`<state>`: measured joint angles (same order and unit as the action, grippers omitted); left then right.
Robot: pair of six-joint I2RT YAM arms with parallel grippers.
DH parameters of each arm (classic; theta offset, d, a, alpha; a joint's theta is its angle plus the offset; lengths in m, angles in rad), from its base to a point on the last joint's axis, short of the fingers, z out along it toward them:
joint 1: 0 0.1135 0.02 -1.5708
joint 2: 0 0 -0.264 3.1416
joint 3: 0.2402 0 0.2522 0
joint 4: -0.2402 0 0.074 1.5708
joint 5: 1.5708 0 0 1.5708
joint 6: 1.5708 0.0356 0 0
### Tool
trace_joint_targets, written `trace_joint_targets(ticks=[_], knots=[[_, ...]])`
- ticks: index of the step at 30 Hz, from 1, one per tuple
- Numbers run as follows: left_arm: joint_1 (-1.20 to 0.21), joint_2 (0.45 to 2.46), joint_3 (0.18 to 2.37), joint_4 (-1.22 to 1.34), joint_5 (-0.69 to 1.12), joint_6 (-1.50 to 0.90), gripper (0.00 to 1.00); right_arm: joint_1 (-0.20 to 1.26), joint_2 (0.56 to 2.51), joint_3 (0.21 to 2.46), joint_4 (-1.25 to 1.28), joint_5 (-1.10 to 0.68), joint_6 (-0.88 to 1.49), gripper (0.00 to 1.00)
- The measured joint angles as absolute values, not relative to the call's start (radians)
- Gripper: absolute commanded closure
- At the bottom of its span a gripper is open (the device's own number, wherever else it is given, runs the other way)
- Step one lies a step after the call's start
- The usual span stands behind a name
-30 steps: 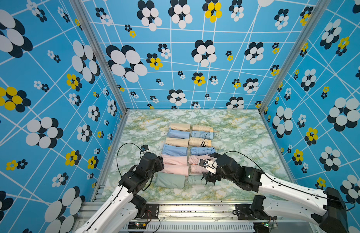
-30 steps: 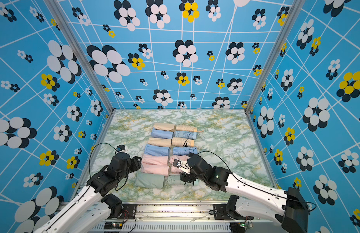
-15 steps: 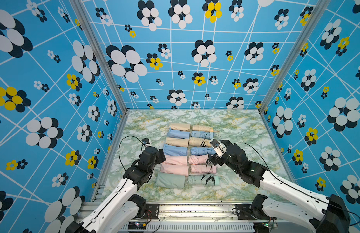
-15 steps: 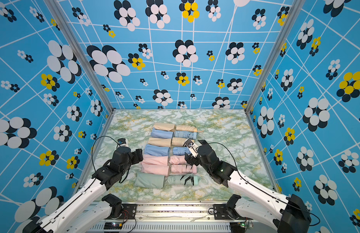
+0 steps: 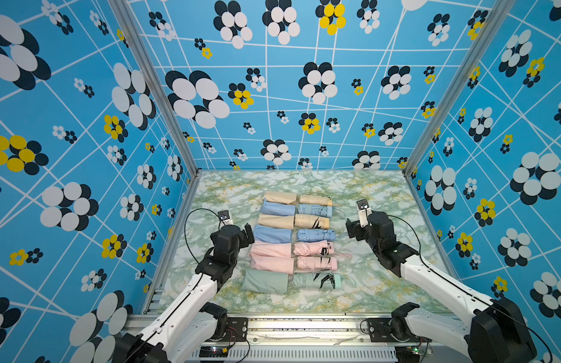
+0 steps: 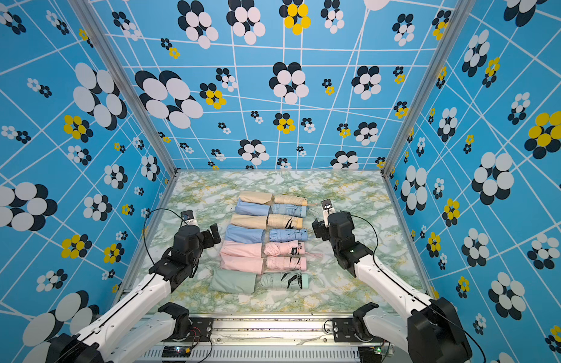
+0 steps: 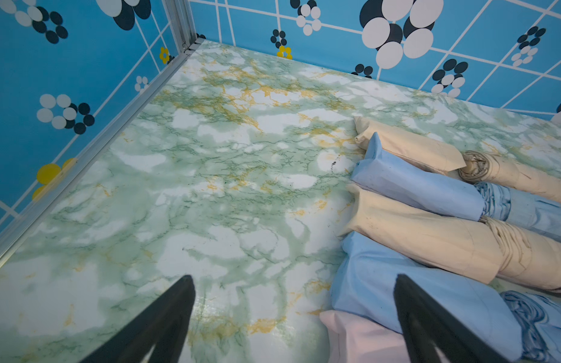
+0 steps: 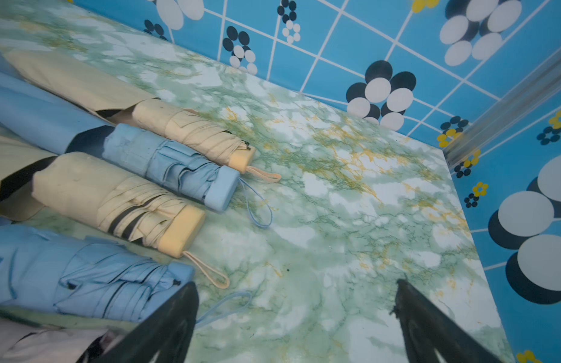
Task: Take umbrellas out of sleeves
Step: Reset both arms
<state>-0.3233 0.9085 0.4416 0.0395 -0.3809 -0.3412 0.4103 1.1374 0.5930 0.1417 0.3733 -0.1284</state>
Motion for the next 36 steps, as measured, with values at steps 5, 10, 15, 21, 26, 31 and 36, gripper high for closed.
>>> trace_joint_targets(ticks=[5,10,15,21,26,31,36], knots=[[-0.292,0.936,0.403,0.135,-0.384,-0.275,0.01,0.339,1.21,0.562,0.227,0.376,-0.084,0.01],[-0.267,0.955,0.399,0.252,-0.39,-0.211,0.01,0.304,1.286,0.548,0.313,0.38,-0.066,0.01],[-0.235,1.012,0.372,0.4,-0.389,-0.129,0.01,0.268,1.351,0.535,0.414,0.38,-0.064,0.01],[-0.219,1.144,0.286,0.588,-0.372,-0.047,0.01,0.253,1.425,0.492,0.561,0.381,-0.093,0.01],[-0.191,1.22,0.257,0.714,-0.337,-0.012,0.01,0.224,1.478,0.445,0.676,0.376,-0.113,0.01],[-0.147,1.286,0.255,0.833,-0.282,0.001,0.01,0.194,1.49,0.445,0.723,0.358,-0.112,0.01],[-0.108,1.346,0.255,0.929,-0.208,0.012,0.01,0.113,1.492,0.442,0.769,0.307,-0.065,0.01]])
